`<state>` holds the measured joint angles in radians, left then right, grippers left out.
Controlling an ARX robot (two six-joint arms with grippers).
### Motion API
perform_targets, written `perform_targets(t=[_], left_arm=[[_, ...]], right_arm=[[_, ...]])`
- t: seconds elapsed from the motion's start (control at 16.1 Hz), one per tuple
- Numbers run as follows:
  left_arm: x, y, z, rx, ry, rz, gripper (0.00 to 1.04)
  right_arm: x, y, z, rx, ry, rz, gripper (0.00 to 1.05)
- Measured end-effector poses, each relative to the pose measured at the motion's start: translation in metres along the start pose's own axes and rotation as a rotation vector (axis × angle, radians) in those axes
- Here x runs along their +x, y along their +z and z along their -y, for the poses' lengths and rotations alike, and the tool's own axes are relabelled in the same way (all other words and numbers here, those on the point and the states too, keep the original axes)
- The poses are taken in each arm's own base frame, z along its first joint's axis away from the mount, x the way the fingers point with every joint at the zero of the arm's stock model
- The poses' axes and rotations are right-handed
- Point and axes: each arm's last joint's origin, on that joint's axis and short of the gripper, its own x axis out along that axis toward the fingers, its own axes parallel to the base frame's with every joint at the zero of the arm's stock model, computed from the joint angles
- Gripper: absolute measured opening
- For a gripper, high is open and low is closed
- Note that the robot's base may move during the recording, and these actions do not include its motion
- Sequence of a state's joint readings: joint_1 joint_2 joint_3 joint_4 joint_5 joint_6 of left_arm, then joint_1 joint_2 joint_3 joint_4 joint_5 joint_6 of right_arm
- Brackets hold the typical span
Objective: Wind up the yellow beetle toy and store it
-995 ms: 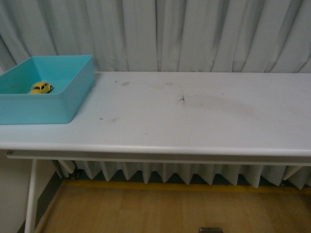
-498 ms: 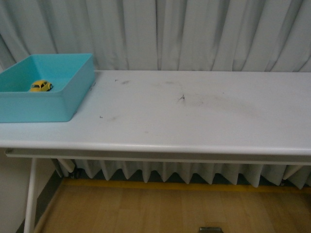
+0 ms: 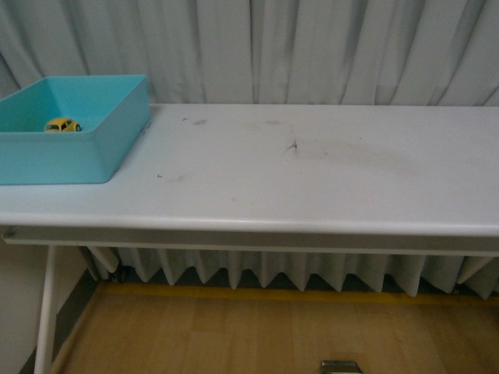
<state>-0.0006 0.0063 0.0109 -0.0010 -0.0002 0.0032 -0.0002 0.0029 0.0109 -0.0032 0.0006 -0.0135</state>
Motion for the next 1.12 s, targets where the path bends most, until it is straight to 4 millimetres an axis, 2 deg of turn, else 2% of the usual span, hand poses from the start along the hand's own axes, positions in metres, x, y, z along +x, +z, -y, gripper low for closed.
perform_targets(t=[1.12], left_arm=[[0.0000,-0.0003,0.0000,-0.001,0.000,-0.003,0.98]], right_arm=[[0.0000,-0.0001,0.0000,0.003,0.000,-0.001,0.98]])
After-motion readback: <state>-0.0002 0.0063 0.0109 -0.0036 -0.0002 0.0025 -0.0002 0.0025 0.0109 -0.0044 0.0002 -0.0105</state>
